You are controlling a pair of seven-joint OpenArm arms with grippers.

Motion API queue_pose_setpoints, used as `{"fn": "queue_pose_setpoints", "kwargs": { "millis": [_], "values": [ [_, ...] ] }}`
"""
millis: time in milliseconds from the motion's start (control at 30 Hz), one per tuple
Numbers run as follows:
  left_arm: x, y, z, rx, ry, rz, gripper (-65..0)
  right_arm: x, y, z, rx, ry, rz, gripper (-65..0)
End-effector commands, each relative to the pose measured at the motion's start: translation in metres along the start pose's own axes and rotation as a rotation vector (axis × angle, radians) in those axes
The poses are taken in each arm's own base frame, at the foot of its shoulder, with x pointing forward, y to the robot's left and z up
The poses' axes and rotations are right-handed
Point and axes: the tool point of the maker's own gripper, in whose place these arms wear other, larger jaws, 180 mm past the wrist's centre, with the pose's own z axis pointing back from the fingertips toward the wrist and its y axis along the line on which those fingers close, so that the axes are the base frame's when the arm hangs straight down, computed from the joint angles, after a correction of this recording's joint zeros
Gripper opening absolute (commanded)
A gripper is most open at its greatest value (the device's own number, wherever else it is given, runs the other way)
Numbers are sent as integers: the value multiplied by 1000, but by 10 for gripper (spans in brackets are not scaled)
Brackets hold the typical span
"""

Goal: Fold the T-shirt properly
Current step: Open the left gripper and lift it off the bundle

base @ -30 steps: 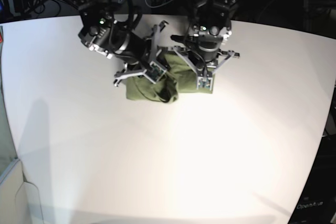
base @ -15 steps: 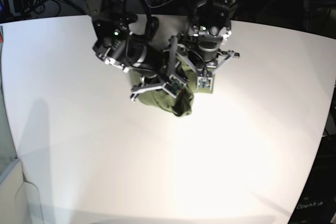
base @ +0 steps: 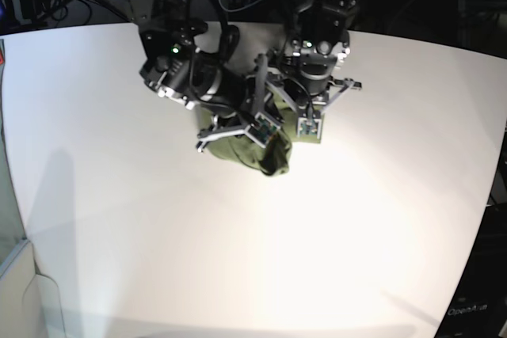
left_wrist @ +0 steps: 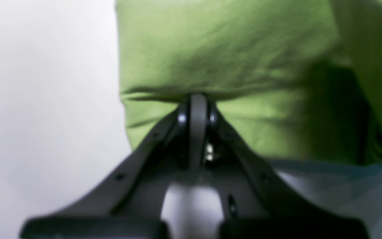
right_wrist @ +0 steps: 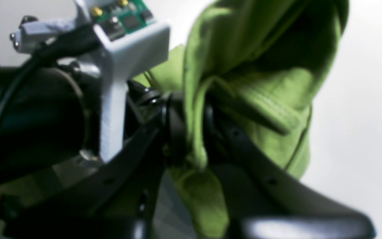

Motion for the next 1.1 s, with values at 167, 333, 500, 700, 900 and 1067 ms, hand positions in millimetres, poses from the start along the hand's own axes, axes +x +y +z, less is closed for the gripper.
{"fn": "queue_pose_setpoints", "kwargs": {
  "millis": [167,333,500,700,900,1067],
  "values": [
    [47,1,22,-9,-148,29,-645,16,-2,2,-4,-60,-1,-646],
    [58,2,31,-12,-183,36,-645,16,-2,2,-4,-60,-1,-646],
    [56,2,31,-10,-175,37,-645,17,-3,2,-6,-60,-1,-646],
    [41,7,30,7,-142,32,-645,17,-3,2,-6,-62,-1,-646],
    [28,48,28,99,-110,77,-645,17,-3,2,-6,-62,-1,-646],
    [27,84,28,181,-111,126,-645,17,-3,2,-6,-62,-1,-646]
  ]
}}
